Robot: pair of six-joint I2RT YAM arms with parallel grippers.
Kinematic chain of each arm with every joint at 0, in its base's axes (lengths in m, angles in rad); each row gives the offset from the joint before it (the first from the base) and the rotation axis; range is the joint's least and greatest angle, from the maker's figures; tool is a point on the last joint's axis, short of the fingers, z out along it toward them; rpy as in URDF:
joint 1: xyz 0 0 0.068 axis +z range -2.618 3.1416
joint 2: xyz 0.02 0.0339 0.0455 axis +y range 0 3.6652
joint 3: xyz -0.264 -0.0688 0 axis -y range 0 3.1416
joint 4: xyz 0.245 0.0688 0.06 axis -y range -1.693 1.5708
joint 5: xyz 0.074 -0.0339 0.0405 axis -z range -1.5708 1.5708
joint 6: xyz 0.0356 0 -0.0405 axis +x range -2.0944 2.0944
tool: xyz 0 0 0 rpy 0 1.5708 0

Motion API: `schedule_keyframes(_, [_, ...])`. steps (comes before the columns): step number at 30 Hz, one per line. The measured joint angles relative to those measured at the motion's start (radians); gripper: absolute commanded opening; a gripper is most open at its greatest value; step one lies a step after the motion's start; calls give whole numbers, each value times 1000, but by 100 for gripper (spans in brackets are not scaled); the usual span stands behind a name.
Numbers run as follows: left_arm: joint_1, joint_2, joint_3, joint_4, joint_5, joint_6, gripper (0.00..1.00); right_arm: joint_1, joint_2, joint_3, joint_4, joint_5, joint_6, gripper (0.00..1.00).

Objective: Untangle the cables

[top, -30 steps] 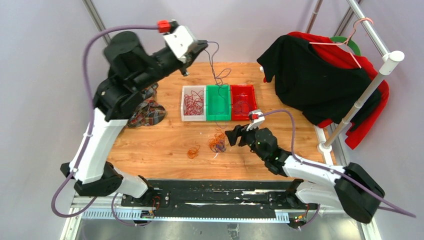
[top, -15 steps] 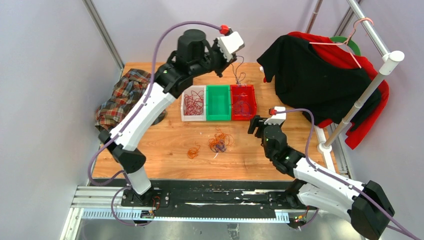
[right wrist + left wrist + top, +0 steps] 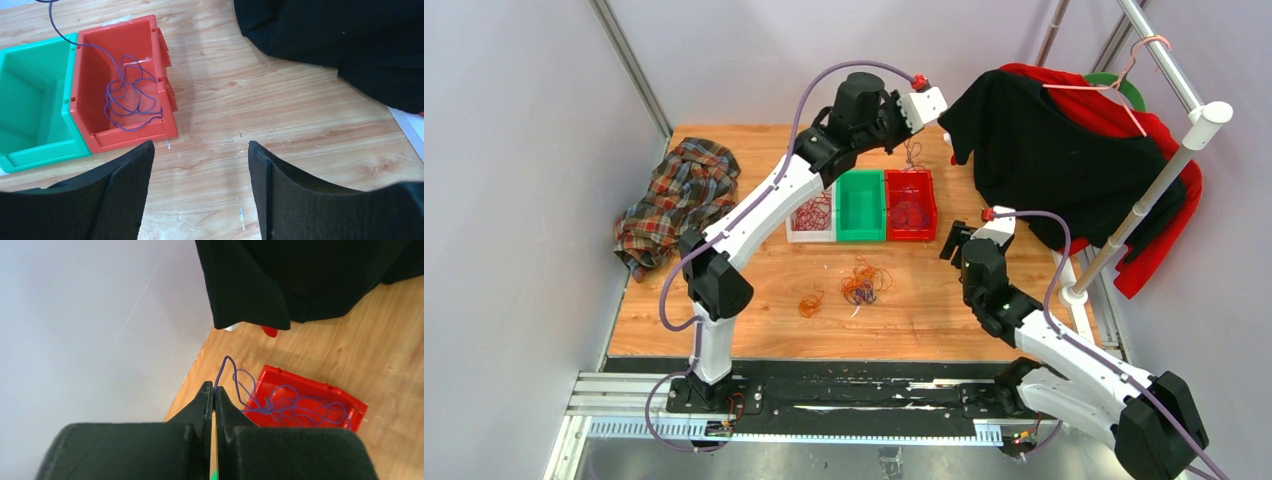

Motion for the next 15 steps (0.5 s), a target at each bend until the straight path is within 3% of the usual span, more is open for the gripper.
schedule_keyframes(9, [0, 41, -13, 80, -32, 96, 1, -26, -5, -22, -24, -16, 28, 66])
schedule_keyframes(15, [0, 42, -126, 149, -42, 115, 0, -34, -3, -22, -24, -35, 37, 65])
